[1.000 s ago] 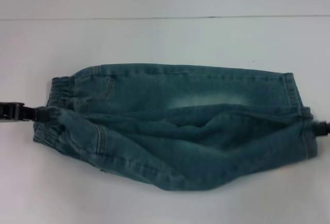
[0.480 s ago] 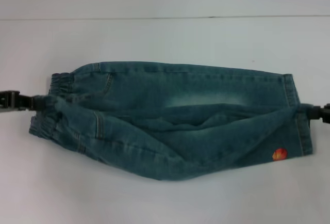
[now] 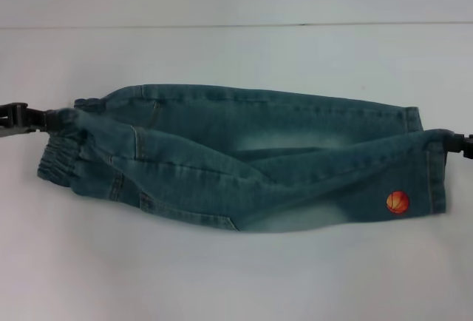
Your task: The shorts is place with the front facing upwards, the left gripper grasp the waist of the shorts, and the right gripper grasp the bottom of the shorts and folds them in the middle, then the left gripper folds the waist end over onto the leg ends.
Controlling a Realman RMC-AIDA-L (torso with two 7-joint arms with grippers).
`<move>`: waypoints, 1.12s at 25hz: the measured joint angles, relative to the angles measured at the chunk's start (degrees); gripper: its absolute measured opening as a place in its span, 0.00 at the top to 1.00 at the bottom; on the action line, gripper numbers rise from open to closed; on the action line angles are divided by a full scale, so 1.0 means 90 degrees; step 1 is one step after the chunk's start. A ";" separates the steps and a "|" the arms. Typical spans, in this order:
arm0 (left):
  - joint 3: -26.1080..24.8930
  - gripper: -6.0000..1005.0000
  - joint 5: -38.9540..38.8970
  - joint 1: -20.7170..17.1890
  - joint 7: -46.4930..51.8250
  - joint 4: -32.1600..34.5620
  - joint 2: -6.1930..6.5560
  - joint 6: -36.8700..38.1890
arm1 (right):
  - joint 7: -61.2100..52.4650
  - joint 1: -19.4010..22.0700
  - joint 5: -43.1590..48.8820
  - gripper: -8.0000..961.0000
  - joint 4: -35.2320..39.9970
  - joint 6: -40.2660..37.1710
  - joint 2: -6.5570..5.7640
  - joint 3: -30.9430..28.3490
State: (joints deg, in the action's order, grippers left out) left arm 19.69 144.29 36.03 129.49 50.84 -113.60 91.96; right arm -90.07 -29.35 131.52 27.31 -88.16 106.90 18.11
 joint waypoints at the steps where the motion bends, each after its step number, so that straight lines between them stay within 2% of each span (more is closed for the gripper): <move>1: 0.0000 0.93 -0.0071 0.0003 0.0006 -0.0035 0.0000 -0.0047 | 0.0032 0.0000 -0.0021 0.98 -0.0011 0.0018 0.0017 -0.0016; 12: 0.0002 0.93 -0.0410 0.0060 0.0133 -0.0158 -0.0006 -0.0531 | 0.0300 0.0024 -0.0156 0.98 -0.0310 0.0486 0.0069 -0.0074; 17: 0.0010 0.93 -0.0672 0.0060 0.0146 -0.0263 -0.0010 -0.0746 | 0.0511 0.0081 -0.0528 0.99 -0.0412 0.0519 0.0101 -0.0193; 22: 0.0074 0.93 -0.0979 0.0103 0.0114 -0.0291 -0.0020 -0.0834 | 0.0756 0.0144 -0.0859 0.99 -0.0418 0.0593 0.0185 -0.0193; 28: 0.0215 0.93 -0.1070 0.0170 0.0049 -0.0422 -0.0074 -0.1425 | 0.0833 0.0074 -0.0903 0.99 -0.0426 0.0949 0.0342 -0.0179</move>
State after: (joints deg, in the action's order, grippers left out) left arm 21.62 134.66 37.55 129.94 47.04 -114.27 79.14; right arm -82.57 -28.69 123.39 23.47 -79.62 109.98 16.50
